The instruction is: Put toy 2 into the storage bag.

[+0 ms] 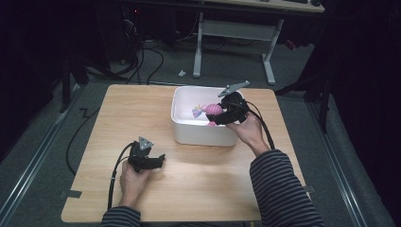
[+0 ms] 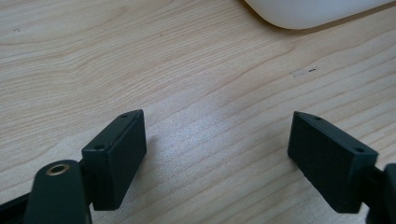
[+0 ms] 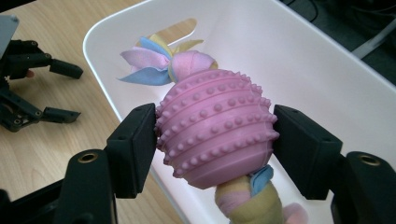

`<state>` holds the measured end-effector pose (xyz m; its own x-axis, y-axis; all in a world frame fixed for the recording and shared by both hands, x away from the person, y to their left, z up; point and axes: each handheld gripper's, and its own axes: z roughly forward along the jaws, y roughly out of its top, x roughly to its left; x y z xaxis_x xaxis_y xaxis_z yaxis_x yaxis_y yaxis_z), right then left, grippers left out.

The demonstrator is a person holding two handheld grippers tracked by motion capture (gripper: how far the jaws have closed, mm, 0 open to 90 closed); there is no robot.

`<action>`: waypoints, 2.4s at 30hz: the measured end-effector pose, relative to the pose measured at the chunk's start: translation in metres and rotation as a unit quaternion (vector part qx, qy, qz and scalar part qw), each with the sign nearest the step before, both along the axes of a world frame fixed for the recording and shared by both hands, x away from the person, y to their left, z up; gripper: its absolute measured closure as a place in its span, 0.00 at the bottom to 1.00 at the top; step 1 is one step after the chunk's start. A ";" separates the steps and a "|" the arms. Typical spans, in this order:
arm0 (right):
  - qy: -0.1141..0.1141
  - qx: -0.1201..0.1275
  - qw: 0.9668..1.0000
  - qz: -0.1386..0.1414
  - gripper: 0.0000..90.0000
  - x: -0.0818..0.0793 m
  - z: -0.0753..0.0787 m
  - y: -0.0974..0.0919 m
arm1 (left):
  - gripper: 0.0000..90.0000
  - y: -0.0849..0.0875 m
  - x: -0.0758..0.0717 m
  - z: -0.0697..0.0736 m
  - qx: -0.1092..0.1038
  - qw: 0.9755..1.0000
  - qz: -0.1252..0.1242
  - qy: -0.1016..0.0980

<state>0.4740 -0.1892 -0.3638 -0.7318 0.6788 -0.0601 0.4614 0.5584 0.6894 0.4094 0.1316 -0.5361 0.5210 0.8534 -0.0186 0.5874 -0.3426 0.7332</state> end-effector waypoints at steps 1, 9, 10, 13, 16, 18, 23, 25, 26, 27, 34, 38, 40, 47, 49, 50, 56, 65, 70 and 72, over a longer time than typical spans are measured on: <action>0.004 -0.003 1.000 0.000 0.37 0.000 -0.003 0.001 | 0.22 0.000 0.000 0.000 0.000 1.000 0.000 0.000; 0.031 0.017 0.999 0.005 0.37 0.004 -0.016 0.000 | 0.22 0.000 0.000 0.000 0.000 1.000 0.000 0.000; 0.032 0.020 0.999 0.007 0.36 0.004 -0.016 0.000 | 0.22 0.000 0.000 0.000 0.000 1.000 0.000 0.000; 0.031 0.019 0.999 0.006 0.36 0.004 -0.016 -0.001 | 0.22 0.000 0.000 0.000 0.000 1.000 0.000 0.000; 0.033 0.021 0.999 0.006 0.35 0.003 -0.016 -0.002 | 0.22 0.000 0.000 0.000 0.000 1.000 0.000 0.000; 0.034 0.023 0.999 0.006 0.34 0.003 -0.016 -0.003 | 0.22 0.000 0.000 0.000 0.000 1.000 0.000 0.000; 0.033 0.029 0.999 0.002 0.33 0.001 -0.014 -0.008 | 0.23 0.000 0.000 0.000 -0.001 1.000 0.002 -0.001; 0.025 0.033 0.999 -0.001 0.34 -0.001 -0.013 -0.012 | 0.23 0.000 0.000 0.000 0.000 1.000 0.002 -0.002; 0.022 0.037 0.999 -0.005 0.34 -0.004 -0.012 -0.013 | 0.23 0.000 0.000 0.000 0.000 1.000 0.002 -0.001; 0.019 0.039 0.999 -0.007 0.34 -0.006 -0.012 -0.016 | 0.23 0.000 0.000 0.000 0.000 1.000 0.002 -0.002; 0.001 0.058 0.998 -0.030 0.36 -0.024 -0.012 -0.039 | 0.23 0.000 0.000 0.000 0.000 1.000 0.002 -0.002; -0.008 0.077 0.996 -0.047 0.37 -0.037 -0.008 -0.057 | 0.23 0.000 0.000 0.000 0.000 1.000 0.002 -0.002; -0.012 0.086 0.995 -0.054 0.38 -0.044 -0.007 -0.065 | 0.23 0.000 0.000 0.000 0.000 1.000 0.002 -0.002; -0.020 0.103 0.991 -0.080 0.39 -0.062 -0.005 -0.092 | 0.23 0.000 0.000 0.000 -0.001 1.000 0.002 -0.002; -0.021 0.118 0.989 -0.082 0.40 -0.067 -0.003 -0.099 | 0.23 0.000 0.000 0.000 -0.001 1.000 0.002 -0.002; -0.020 0.123 0.988 -0.086 0.40 -0.069 -0.002 -0.102 | 0.23 0.000 0.000 0.000 -0.001 1.000 0.002 -0.002; -0.035 0.107 0.987 -0.111 0.41 -0.086 0.002 -0.119 | 0.23 0.000 0.000 0.000 -0.001 1.000 0.002 -0.002; -0.042 0.116 0.984 -0.131 0.41 -0.110 0.000 -0.138 | 0.23 0.000 0.000 0.000 -0.001 1.000 0.002 -0.002; -0.048 0.124 0.982 -0.135 0.42 -0.123 0.000 -0.141 | 0.23 0.001 0.000 0.000 -0.002 1.000 0.002 -0.001; -0.049 0.116 0.982 -0.141 0.42 -0.127 -0.004 -0.144 | 0.23 0.001 0.000 0.000 -0.002 1.000 0.002 -0.002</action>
<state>0.3470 -0.3329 -0.3679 -0.5111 0.8575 0.0585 0.5000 0.2412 0.8318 0.4093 0.1321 -0.5362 0.5169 0.8558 -0.0199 0.5865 -0.3372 0.7364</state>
